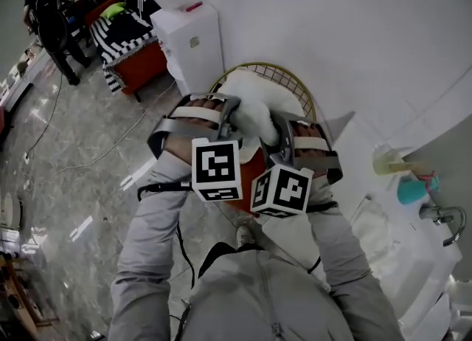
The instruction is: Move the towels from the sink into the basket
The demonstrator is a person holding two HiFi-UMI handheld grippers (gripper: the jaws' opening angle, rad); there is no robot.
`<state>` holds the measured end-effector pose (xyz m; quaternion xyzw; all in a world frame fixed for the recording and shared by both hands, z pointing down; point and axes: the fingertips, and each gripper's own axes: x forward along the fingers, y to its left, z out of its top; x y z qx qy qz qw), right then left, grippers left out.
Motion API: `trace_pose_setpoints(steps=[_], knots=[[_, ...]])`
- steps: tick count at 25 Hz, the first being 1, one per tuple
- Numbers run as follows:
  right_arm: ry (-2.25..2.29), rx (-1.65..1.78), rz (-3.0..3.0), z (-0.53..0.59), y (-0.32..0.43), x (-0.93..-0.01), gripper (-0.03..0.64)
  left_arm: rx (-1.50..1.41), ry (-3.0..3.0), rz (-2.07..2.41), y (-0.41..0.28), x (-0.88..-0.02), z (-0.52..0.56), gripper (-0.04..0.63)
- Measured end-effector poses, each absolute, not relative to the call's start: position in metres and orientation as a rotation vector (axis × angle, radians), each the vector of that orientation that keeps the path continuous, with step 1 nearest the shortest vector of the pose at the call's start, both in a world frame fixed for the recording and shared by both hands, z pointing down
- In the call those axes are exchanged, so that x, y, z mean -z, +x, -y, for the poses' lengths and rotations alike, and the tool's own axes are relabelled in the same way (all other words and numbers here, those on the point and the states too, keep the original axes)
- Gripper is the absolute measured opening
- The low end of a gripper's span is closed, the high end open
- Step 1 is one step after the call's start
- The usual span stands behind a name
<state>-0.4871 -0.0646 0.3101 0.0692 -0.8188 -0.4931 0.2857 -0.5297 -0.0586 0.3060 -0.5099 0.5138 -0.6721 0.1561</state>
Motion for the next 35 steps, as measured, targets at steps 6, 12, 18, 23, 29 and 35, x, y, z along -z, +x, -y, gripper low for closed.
trace_pose_setpoints(steps=[6, 12, 18, 23, 29, 35], knots=[[0.204, 1.274, 2.143, 0.111, -0.525, -0.335, 0.137, 1.919, -1.546, -1.438, -0.567, -0.335, 0.106, 0.186], [0.198, 1.187, 2.068, 0.158, -0.569, -0.392, 0.137, 1.901, -1.716, -1.372, -0.612, -0.398, 0.155, 0.186], [0.136, 1.052, 1.99, 0.194, -0.612, -0.478, 0.138, 1.921, -1.91, -1.297, -0.653, -0.492, 0.193, 0.186], [0.074, 0.973, 1.957, 0.21, -0.642, -0.536, 0.138, 1.969, -1.983, -1.278, -0.683, -0.55, 0.21, 0.186], [0.055, 0.938, 1.931, 0.228, -0.672, -0.572, 0.138, 2.018, -2.009, -1.255, -0.714, -0.586, 0.223, 0.186], [-0.019, 0.851, 1.945, 0.225, -0.684, -0.612, 0.14, 2.059, -2.055, -1.219, -0.726, -0.622, 0.221, 0.203]])
